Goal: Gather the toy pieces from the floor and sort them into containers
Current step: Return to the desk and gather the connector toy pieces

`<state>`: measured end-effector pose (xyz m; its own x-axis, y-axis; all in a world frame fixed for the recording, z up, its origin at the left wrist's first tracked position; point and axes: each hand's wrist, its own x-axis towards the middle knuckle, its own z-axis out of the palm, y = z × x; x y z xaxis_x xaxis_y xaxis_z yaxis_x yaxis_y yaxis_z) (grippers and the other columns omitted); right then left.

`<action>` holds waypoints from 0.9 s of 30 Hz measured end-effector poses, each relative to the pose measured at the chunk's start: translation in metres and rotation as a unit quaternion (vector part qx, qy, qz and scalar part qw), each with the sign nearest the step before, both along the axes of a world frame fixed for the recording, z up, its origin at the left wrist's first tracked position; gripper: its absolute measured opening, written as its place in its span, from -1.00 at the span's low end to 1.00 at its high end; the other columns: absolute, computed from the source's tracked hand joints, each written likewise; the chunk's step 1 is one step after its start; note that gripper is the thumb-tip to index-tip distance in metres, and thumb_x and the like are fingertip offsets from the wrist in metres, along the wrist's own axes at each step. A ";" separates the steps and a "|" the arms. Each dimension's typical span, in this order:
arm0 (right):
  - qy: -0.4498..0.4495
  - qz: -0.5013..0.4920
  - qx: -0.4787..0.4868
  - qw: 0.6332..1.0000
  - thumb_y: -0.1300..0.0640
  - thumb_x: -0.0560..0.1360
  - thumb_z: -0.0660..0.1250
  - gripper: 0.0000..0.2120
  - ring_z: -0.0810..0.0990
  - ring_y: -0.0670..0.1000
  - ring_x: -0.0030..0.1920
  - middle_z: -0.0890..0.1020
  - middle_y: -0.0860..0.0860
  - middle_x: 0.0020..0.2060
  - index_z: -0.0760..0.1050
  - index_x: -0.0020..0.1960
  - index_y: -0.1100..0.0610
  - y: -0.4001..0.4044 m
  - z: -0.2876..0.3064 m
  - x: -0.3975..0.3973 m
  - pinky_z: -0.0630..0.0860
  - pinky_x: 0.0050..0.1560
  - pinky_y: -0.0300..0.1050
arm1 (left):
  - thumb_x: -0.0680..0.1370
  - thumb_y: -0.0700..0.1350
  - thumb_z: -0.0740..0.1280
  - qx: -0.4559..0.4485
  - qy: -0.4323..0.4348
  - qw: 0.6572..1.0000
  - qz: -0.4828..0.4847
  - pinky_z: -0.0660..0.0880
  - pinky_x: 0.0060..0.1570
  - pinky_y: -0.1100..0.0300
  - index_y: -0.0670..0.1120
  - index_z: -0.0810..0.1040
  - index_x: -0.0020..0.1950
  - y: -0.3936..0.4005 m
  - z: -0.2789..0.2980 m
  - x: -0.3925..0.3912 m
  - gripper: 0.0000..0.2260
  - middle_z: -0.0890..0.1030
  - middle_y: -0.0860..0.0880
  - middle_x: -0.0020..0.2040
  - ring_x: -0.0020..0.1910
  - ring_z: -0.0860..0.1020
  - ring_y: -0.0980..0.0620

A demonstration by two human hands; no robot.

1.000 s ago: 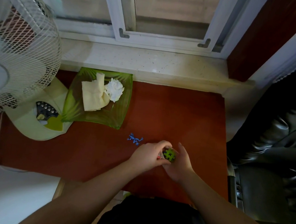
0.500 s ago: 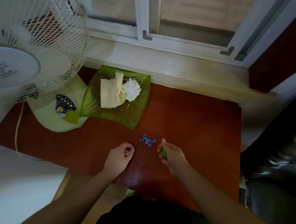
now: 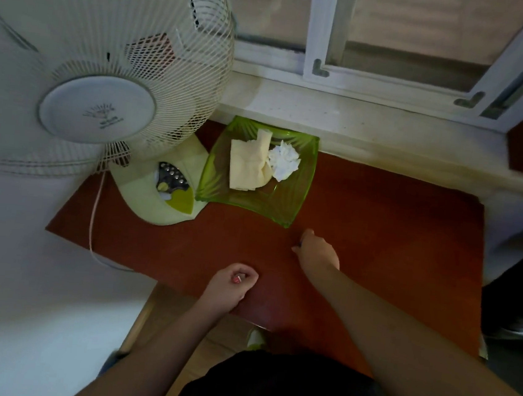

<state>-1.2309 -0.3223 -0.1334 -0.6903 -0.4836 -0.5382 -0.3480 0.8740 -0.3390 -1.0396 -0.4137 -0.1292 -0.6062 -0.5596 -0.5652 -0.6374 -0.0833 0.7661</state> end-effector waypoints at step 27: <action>-0.103 -0.150 -0.103 0.978 -0.08 0.56 0.29 -0.75 0.56 -0.08 -0.35 0.62 -0.04 -0.30 0.55 -0.04 0.11 0.091 -0.007 0.010 0.49 -0.34 -0.21 | 0.61 -0.06 0.26 0.204 0.044 0.975 -0.082 0.26 -0.57 0.22 -0.15 0.56 0.07 -0.013 -0.021 -0.031 -0.82 0.55 -0.07 -0.37 -0.47 0.44 0.04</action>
<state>-1.2213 -0.2308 -0.1402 -0.7051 -0.3889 -0.5930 0.0066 0.8326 -0.5539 -1.0704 -0.4270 -0.1500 -0.7250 -0.1905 -0.6619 -0.6011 -0.2940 0.7431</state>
